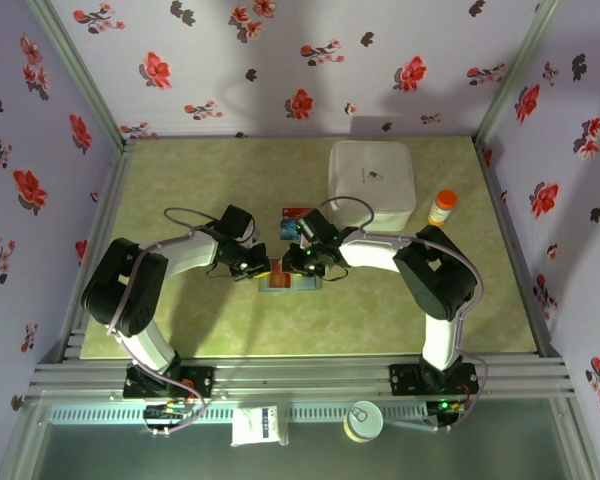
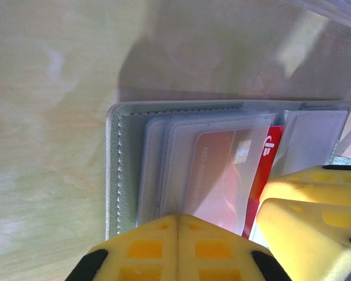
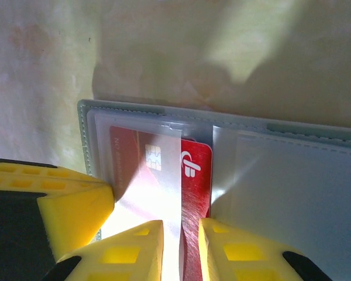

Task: Take the credit cards out of the card holder

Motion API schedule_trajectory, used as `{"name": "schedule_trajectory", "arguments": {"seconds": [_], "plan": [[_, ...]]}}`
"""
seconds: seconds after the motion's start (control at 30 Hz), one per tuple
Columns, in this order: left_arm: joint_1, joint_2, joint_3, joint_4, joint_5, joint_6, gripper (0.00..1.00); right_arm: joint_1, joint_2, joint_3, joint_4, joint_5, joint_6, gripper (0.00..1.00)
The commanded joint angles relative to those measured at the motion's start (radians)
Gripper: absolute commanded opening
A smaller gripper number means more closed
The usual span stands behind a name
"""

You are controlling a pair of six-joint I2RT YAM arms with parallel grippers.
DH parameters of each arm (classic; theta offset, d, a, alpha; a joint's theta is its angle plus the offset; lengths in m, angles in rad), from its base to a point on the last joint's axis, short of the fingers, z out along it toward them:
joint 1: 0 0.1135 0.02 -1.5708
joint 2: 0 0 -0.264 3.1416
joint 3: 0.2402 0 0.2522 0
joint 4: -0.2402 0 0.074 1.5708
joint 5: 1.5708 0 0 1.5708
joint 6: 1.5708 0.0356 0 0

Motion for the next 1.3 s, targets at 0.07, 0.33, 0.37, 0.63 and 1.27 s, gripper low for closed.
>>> {"name": "schedule_trajectory", "arguments": {"seconds": [0.07, 0.33, 0.37, 0.63, 1.27], "plan": [[-0.005, 0.024, -0.012, -0.017, -0.001, 0.009, 0.03, -0.008, 0.002, -0.003, -0.033, 0.019, 0.003, 0.24], [-0.005, 0.026, -0.015, -0.012, -0.002, 0.005, 0.03, -0.006, -0.043, -0.016, 0.001, -0.002, 0.008, 0.24], [-0.005, 0.028, -0.013, -0.012, 0.0, 0.004, 0.03, -0.006, -0.045, -0.017, -0.002, 0.002, 0.009, 0.24], [-0.005, 0.029, -0.015, -0.012, -0.002, 0.004, 0.03, -0.006, -0.035, -0.018, -0.045, 0.031, 0.004, 0.24], [-0.005, 0.023, -0.021, -0.013, -0.002, -0.001, 0.03, -0.004, 0.02, 0.001, 0.0, -0.034, 0.021, 0.25]]}}
